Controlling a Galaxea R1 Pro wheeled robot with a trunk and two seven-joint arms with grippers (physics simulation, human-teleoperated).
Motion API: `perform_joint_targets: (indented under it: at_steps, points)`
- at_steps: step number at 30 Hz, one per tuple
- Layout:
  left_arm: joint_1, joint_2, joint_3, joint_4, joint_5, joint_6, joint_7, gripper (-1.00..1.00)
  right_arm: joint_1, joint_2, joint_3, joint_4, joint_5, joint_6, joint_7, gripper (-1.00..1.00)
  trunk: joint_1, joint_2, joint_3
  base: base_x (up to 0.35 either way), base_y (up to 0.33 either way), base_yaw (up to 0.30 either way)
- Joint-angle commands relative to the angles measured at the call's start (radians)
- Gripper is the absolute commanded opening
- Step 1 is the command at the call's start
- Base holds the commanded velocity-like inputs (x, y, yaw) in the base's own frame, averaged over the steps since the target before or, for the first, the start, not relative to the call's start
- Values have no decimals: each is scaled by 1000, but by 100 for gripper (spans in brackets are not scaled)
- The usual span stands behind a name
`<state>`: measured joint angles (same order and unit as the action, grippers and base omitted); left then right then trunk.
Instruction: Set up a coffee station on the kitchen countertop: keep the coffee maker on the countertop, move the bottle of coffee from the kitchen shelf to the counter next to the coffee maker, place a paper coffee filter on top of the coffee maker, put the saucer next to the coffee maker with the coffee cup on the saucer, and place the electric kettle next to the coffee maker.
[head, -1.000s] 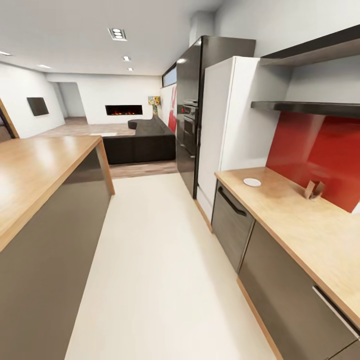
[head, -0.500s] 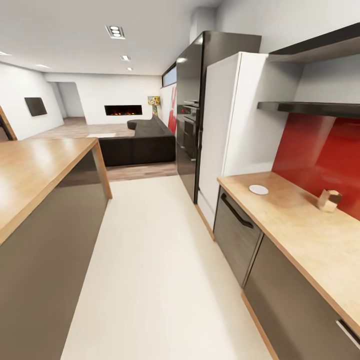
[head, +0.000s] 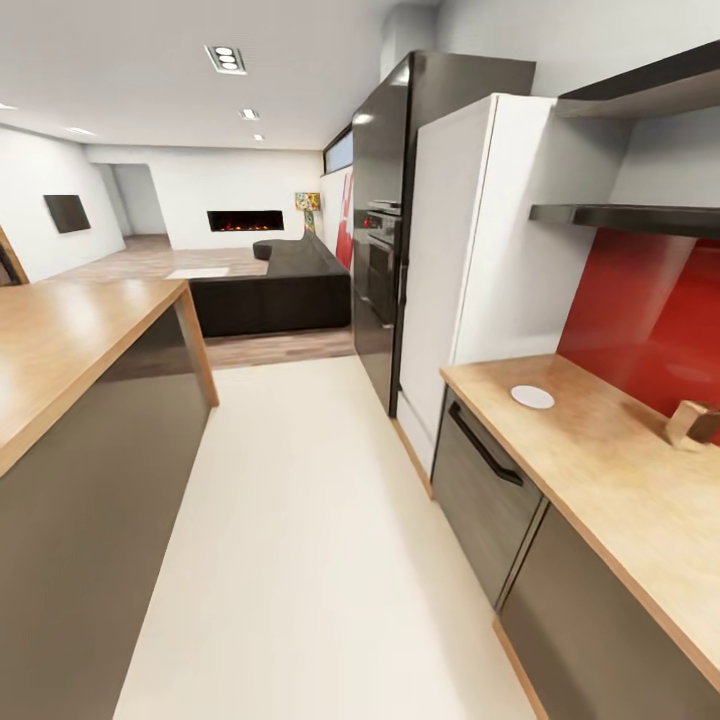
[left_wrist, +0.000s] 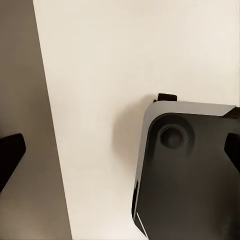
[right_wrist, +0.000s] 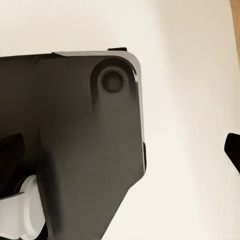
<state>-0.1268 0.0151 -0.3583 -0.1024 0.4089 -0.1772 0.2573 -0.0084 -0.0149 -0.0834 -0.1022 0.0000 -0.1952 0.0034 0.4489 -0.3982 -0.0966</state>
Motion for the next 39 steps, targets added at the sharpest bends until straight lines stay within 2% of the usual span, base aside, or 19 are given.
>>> perform_joint_targets:
  at_steps: [1, 24, 29, 39]
  points:
    - [-1, 0, -9, 0, 8, -2, 4, 100, -1, 0, -7, 1, 0, -4, 1, 100, 1, -2, -2, 337, 0, 0]
    - [-1, 0, -9, 0, 8, -2, 4, 100, -1, 1, -10, -1, -4, -4, -1, 100, 1, -2, -2, 337, 0, 0]
    - [-1, -1, -9, 0, 7, -2, 4, 100, -1, 15, -9, -6, -2, -6, 1, 100, 1, -2, -2, 337, 0, 0]
    - [-1, -1, -9, 0, 7, -2, 4, 100, -1, 20, -9, -4, -2, -7, -1, 100, 1, -2, -2, 337, 0, 0]
